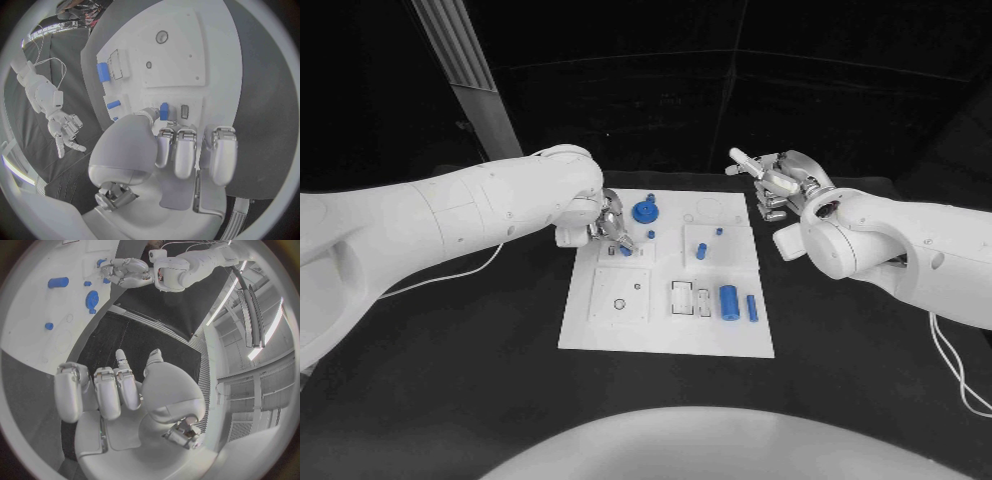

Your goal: Assemble the parts on the task board

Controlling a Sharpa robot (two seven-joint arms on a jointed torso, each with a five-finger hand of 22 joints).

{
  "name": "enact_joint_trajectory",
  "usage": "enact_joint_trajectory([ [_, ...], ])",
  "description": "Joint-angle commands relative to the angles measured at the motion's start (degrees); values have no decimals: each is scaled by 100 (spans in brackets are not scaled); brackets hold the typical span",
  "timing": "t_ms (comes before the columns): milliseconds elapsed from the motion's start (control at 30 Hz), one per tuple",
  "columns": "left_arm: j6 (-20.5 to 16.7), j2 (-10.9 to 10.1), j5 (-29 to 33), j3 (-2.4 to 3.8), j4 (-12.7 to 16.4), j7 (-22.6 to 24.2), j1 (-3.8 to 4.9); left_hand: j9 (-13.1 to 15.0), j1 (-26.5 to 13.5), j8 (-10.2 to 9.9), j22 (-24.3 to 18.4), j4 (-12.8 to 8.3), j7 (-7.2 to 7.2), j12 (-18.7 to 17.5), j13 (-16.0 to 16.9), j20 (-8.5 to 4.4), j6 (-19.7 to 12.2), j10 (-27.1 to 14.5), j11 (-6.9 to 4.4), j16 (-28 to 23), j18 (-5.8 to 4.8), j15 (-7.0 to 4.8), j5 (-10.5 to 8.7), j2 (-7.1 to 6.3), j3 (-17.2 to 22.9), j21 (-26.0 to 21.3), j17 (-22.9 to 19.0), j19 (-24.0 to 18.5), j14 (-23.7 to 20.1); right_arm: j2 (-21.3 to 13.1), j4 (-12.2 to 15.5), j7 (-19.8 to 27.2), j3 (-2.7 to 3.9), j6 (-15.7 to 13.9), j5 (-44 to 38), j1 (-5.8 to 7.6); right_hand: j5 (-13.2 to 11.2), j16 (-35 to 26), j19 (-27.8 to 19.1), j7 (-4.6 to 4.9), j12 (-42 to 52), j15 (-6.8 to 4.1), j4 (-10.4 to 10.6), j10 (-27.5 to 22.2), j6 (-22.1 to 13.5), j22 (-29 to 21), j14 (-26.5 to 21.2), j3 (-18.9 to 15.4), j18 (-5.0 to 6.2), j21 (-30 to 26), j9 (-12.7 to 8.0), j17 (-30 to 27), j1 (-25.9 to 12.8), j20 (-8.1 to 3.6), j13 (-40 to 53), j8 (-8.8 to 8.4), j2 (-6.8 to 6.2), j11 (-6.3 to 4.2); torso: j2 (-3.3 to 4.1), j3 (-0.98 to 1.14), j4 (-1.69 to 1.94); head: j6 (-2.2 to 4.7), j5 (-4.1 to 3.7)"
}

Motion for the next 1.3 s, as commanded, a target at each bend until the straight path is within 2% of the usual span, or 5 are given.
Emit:
enact_joint_trajectory([
  [33,79,5,-7,-4,-18,7,-5,445,-42,16,1508,30,-17,13,1505,-20,-10,606,14,17,-80,-11,-70,30,21,22,1509,594,595,0,11,23,3,-21,-17,10,-23,14,94,38,15,30,2,586,-38,1243,596,-25,61,-31,5,1509,55,32,1506,28,22,34,0,2,2,-1,-5],
  [200,47,10,-7,-4,-34,23,-6,459,-56,13,1508,44,-19,13,1505,-18,-11,606,13,17,-80,-8,-99,48,40,22,1509,594,595,1,10,20,3,-21,-17,10,-23,14,94,38,15,30,2,586,-38,1243,596,-25,61,-31,5,1509,55,32,1506,28,22,34,-3,2,0,-1,-10],
  [500,8,0,-7,-4,-22,189,-8,564,115,27,1508,-180,-24,13,1505,-15,-26,606,9,17,-80,-16,-35,-25,273,22,1509,594,595,0,0,10,3,-44,-17,10,-23,14,94,38,15,30,2,586,-38,1243,596,-26,61,-31,6,1509,55,32,1506,29,22,34,-3,1,3,-1,-19],
  [900,-165,-73,-6,-3,22,389,-10,573,120,31,1508,-192,-24,13,1505,-15,-20,606,8,17,-80,-16,-35,-31,286,22,1509,594,595,-1,-16,-6,3,-68,-17,10,-24,14,70,38,15,31,5,586,-50,1230,596,-42,70,-64,8,1509,58,33,1506,49,31,35,-2,0,5,-1,-17],
  [1300,-69,-11,-6,-3,-61,335,-12,583,104,35,1508,-183,-18,13,1505,-16,-9,606,13,17,-80,-15,-31,-19,305,22,1509,594,595,8,-16,-19,2,-74,-17,9,-24,14,70,38,15,31,5,586,-50,1230,596,-42,70,-64,8,1509,58,33,1506,49,31,35,2,0,1,-1,1],
])
